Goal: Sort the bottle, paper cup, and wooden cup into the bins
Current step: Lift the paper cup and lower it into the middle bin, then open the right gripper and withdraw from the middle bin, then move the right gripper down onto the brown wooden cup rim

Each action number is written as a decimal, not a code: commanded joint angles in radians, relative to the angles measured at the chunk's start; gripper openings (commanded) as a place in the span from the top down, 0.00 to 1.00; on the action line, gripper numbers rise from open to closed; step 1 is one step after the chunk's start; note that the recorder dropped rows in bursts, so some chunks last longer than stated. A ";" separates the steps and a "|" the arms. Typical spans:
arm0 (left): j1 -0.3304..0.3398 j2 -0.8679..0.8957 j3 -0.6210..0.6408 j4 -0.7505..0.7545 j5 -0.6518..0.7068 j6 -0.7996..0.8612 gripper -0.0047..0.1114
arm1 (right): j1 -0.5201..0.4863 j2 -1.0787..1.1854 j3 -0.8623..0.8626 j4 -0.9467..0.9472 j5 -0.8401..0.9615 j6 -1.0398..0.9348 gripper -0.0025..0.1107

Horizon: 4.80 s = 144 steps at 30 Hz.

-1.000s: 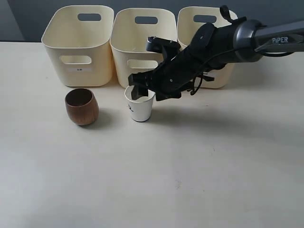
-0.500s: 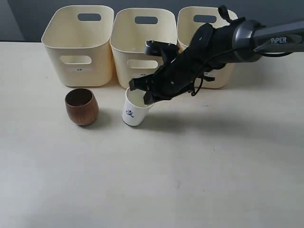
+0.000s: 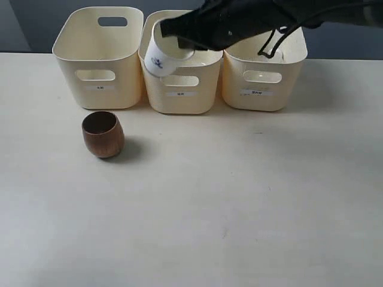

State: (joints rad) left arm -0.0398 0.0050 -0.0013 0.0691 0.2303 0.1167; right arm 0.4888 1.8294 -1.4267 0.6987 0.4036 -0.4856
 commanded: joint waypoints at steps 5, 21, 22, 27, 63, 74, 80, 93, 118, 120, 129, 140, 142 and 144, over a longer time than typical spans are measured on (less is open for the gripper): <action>-0.003 -0.005 0.001 0.000 -0.005 -0.002 0.96 | 0.000 -0.007 -0.006 -0.004 -0.209 -0.012 0.98; -0.003 -0.005 0.001 0.000 -0.005 -0.002 0.96 | 0.000 0.083 -0.006 -0.022 -0.371 -0.012 0.98; -0.003 -0.005 0.001 0.000 -0.005 -0.002 0.96 | 0.000 0.089 -0.006 -0.025 -0.364 -0.014 0.98; -0.003 -0.005 0.001 0.000 -0.005 -0.002 0.96 | 0.000 0.100 -0.006 -0.072 -0.368 -0.014 0.98; -0.003 -0.005 0.001 0.000 -0.005 -0.002 0.96 | 0.000 0.101 -0.006 0.006 -0.128 -0.012 0.42; -0.003 -0.005 0.001 0.000 -0.005 -0.002 0.96 | 0.004 0.099 -0.006 0.224 0.102 -0.097 0.42; -0.003 -0.005 0.001 0.000 -0.005 -0.002 0.96 | 0.062 0.099 -0.006 0.366 0.195 -0.280 0.42; -0.003 -0.005 0.001 0.000 -0.007 -0.002 0.96 | 0.210 0.101 -0.006 0.356 0.102 -0.211 0.42; -0.003 -0.005 0.001 0.000 -0.007 -0.002 0.96 | 0.210 0.272 -0.006 0.386 -0.015 -0.138 0.42; -0.003 -0.005 0.001 0.000 -0.007 -0.002 0.96 | 0.210 0.274 -0.006 0.386 -0.027 -0.138 0.42; -0.003 -0.005 0.001 0.000 -0.004 -0.002 0.96 | 0.210 0.274 -0.006 0.408 -0.068 -0.138 0.42; -0.003 -0.005 0.001 0.000 -0.004 -0.002 0.96 | 0.210 0.274 -0.006 0.417 -0.114 -0.138 0.42; -0.003 -0.005 0.001 0.000 -0.004 -0.002 0.96 | 0.210 0.274 -0.006 0.435 -0.122 -0.138 0.42; -0.003 -0.005 0.001 0.000 -0.004 -0.002 0.96 | 0.210 0.274 -0.010 0.437 -0.127 -0.138 0.42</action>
State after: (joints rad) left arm -0.0398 0.0050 -0.0013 0.0691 0.2303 0.1167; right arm 0.6988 2.1064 -1.4290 1.1249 0.2931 -0.6205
